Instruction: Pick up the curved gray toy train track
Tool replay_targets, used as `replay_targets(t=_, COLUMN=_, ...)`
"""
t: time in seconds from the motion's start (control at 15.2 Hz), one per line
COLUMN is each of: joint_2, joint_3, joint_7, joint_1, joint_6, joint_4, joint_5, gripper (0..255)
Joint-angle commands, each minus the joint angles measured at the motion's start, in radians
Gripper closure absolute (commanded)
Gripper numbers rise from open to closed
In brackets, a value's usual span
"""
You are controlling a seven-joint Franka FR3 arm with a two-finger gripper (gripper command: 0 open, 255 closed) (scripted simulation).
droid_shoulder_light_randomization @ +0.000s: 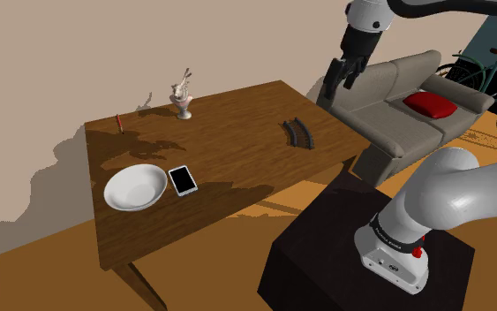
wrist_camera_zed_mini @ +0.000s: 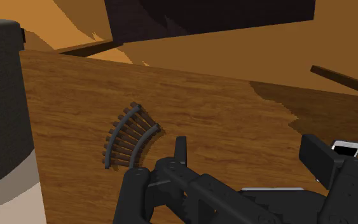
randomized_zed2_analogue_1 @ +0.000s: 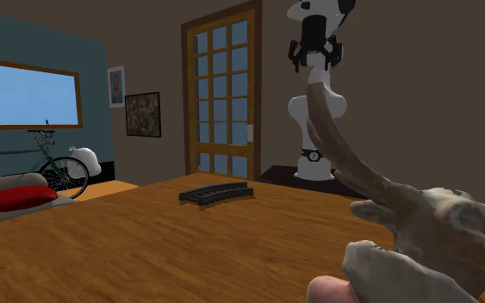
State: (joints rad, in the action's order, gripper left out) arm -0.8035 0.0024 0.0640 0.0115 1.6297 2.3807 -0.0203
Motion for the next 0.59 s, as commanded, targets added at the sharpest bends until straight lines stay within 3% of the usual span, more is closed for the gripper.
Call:
replay_targets(t=0.0, joint_2=0.000, joint_3=0.000, joint_7=0.000, joint_1=0.000, joint_6=0.000, joint_4=0.000, joint_5=0.000, gripper=0)
replay_targets(t=0.53, joint_2=0.188, joint_3=-0.051, joint_7=0.001, joint_1=0.049, joint_6=0.267, joint_4=0.071, joint_5=-0.041, gripper=0)
